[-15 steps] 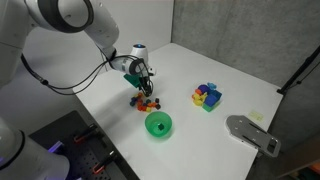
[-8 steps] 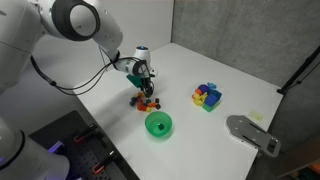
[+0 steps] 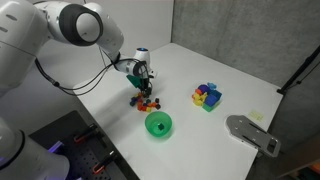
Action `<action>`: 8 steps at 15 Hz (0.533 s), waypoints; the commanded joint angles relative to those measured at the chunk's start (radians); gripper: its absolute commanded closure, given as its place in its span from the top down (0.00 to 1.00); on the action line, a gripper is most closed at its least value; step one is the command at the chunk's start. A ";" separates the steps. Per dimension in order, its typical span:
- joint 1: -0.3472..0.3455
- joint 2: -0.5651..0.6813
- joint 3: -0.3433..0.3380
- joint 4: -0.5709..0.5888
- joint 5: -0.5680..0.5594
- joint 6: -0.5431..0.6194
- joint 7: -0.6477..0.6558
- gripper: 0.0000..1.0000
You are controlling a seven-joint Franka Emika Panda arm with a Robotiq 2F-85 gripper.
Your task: Move the yellow cube from the table to the bowl
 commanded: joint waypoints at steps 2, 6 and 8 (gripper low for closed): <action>0.009 0.020 0.004 0.044 0.015 -0.024 0.025 0.58; 0.009 0.019 0.003 0.046 0.013 -0.011 0.020 0.25; 0.005 0.007 0.007 0.040 0.014 -0.009 0.013 0.09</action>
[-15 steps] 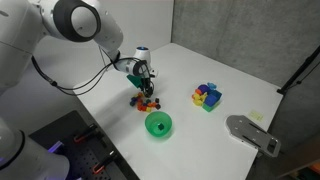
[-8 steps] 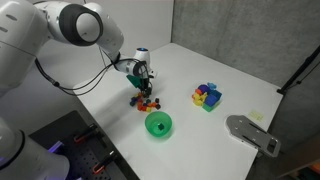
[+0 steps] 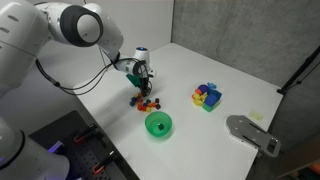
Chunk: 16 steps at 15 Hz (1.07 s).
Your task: Move the yellow cube from the table to the bowl
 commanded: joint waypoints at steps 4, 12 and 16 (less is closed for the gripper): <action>-0.018 -0.059 0.010 -0.015 0.019 -0.019 -0.012 0.10; -0.093 -0.278 0.005 -0.193 0.019 -0.047 -0.052 0.10; -0.150 -0.429 -0.002 -0.355 0.015 -0.042 -0.087 0.10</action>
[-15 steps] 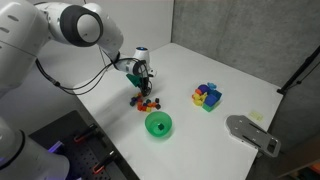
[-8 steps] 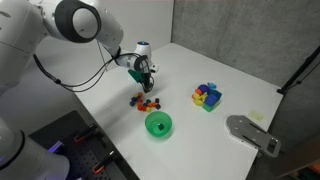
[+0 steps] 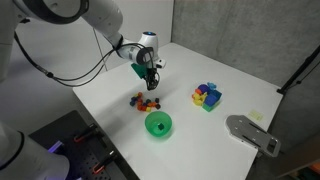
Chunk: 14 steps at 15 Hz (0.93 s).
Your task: Move the yellow cube from the table to the bowl
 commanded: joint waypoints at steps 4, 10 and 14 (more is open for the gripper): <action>-0.079 -0.266 -0.029 -0.297 -0.008 0.003 -0.056 0.10; -0.154 -0.388 -0.089 -0.473 -0.036 0.015 -0.077 0.10; -0.201 -0.387 -0.146 -0.514 -0.092 0.061 -0.065 0.10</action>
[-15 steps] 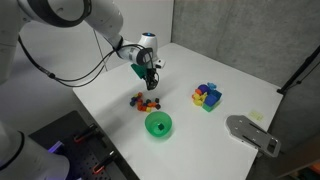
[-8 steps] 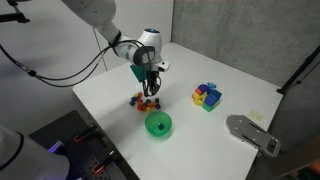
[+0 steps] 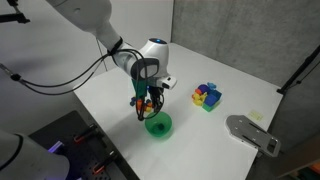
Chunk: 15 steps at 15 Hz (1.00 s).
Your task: Move the yellow cube from the table to the bowl
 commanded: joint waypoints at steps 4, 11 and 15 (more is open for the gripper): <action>-0.051 -0.010 -0.056 -0.071 -0.066 0.078 -0.005 0.55; -0.071 -0.093 0.001 -0.122 0.002 0.030 -0.097 1.00; -0.094 -0.203 0.076 -0.124 0.132 -0.131 -0.264 1.00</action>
